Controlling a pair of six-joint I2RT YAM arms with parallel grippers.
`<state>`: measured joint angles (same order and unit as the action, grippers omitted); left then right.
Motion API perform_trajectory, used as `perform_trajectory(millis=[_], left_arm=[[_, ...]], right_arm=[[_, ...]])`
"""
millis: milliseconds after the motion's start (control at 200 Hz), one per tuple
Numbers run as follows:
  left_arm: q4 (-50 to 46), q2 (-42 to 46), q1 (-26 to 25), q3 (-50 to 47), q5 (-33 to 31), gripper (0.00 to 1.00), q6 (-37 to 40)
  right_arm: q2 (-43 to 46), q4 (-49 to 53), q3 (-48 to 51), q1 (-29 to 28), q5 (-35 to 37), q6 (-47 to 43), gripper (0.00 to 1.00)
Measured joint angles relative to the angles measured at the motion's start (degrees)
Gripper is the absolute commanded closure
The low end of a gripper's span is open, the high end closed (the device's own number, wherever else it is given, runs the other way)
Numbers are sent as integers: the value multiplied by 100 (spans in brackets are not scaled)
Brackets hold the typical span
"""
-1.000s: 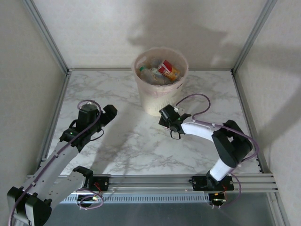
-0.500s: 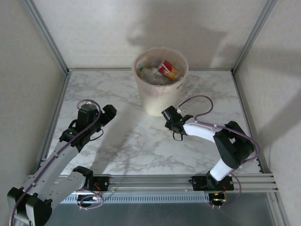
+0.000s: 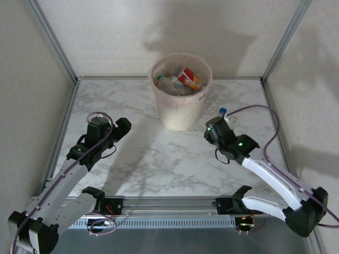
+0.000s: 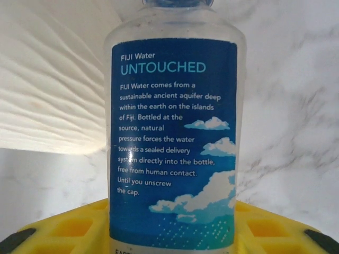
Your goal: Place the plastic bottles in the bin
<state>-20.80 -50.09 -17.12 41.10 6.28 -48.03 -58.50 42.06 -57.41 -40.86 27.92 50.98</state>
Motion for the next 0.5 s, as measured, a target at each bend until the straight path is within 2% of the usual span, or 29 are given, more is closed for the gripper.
perform_trajectory(millis=[155, 320, 501], left_arm=[[2, -37, -2, 2, 55, 16, -2], [2, -35, -2, 4, 63, 16, -20], [0, -37, 0, 20, 61, 15, -20]], right_arm=[[-264, 293, -1998, 0, 81, -809, 53], [-1303, 258, -4041, 0, -190, -1869, 52], [-2568, 11, -5169, 0, -590, -2723, 52]])
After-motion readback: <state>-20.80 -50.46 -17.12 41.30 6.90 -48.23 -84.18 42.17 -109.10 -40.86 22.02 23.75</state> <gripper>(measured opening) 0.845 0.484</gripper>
